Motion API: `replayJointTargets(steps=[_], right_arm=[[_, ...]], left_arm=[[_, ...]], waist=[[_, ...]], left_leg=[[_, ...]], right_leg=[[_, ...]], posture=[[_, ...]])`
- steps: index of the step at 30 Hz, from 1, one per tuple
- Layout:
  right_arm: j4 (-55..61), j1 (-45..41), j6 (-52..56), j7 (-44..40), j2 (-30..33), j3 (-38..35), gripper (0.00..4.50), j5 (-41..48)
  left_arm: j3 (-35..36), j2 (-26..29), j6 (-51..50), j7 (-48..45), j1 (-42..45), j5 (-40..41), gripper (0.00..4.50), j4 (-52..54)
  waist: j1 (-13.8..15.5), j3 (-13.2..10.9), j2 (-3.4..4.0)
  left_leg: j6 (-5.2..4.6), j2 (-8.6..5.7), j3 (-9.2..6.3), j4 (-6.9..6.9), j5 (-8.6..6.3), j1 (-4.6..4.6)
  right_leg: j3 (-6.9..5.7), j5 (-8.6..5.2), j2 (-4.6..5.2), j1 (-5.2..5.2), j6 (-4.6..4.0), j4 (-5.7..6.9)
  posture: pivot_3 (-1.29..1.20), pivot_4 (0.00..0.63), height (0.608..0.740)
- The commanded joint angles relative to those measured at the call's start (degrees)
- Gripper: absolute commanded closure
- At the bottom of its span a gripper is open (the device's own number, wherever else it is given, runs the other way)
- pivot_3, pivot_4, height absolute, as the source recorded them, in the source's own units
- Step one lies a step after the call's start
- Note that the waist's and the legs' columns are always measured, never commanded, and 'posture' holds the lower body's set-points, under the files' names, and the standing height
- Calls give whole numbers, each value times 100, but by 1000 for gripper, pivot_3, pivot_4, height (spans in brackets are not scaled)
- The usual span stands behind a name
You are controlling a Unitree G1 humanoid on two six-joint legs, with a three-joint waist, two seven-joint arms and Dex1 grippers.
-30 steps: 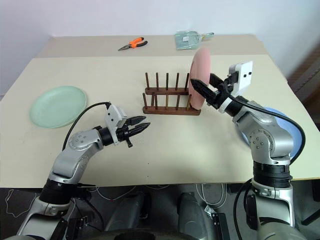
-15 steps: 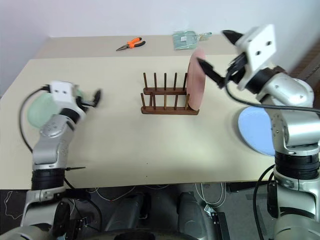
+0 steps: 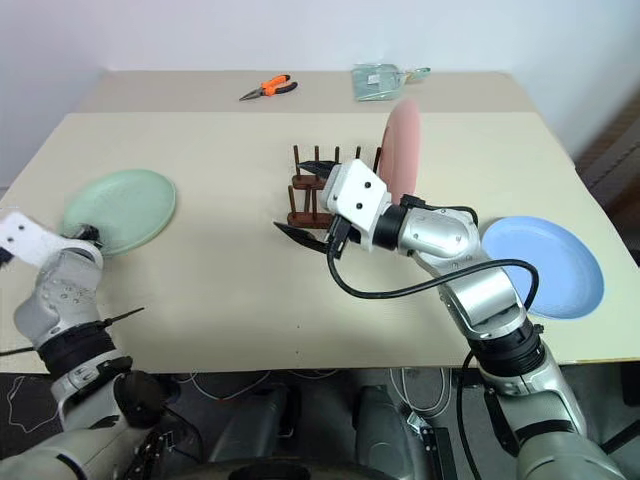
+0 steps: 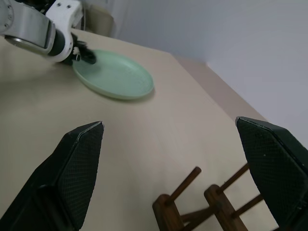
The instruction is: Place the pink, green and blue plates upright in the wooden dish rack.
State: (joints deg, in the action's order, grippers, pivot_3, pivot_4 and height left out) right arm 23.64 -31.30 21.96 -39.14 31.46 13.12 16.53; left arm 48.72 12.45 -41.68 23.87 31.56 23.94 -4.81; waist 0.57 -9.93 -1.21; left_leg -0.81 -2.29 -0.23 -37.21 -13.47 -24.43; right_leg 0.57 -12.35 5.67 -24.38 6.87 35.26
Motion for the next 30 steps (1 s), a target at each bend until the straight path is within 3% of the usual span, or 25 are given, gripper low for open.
replayJointTargets(steps=[1,4,8,12,19,25,28,30], right_arm=[[89,8,-176,-2,-73,-45,0,-163],[60,11,-31,-3,-123,-78,0,-157],[25,-31,101,-57,-109,-81,0,-212],[-57,-191,-212,-57,-66,159,0,-757],[-1369,-1093,-1615,448,-316,1106,0,-2730],[-2455,-1588,-2250,1065,-674,1286,0,-3705],[-2588,-1580,-2343,1133,-748,1243,1308,-3897],[-2603,-1550,-2388,1136,-799,1201,2430,-3949]], left_arm=[[203,-13,-159,101,84,465,2867,217],[102,8,-208,-20,92,677,4423,227],[-212,-39,102,-458,182,930,4423,479],[-1257,13,490,-1239,275,779,4423,1094],[-3222,-141,379,-1817,861,530,4423,2130],[-3665,-336,135,-1762,987,573,4423,2554],[-3656,-301,90,-1778,953,535,4500,2602],[-3608,-259,97,-1820,931,537,4500,2585]], waist=[[-6,0,0],[-2,-1,-3],[15,-2,-9],[13,-12,-28],[-36,-12,-28],[-148,-13,-27],[-140,-14,-26],[-138,-14,-26]], left_leg=[[5,0,0,3,3,3],[12,2,-2,6,8,3],[13,1,-2,5,8,2],[14,1,-3,6,9,-1],[21,0,0,8,13,0],[35,4,1,17,24,2],[31,6,-2,17,23,2],[31,6,-2,17,23,2]], right_leg=[[0,0,-1,0,0,3],[-1,2,-5,-1,-3,4],[-1,2,-5,0,-4,1],[-2,3,-5,0,-6,-2],[-1,5,-8,-1,-11,-3],[2,5,-14,-7,-10,3],[2,5,-19,-8,-11,7],[2,5,-19,-8,-10,7]], posture=[[0,150,738],[0,150,738],[0,150,738],[0,150,738],[0,150,738],[0,150,738],[0,150,738],[0,150,738]])
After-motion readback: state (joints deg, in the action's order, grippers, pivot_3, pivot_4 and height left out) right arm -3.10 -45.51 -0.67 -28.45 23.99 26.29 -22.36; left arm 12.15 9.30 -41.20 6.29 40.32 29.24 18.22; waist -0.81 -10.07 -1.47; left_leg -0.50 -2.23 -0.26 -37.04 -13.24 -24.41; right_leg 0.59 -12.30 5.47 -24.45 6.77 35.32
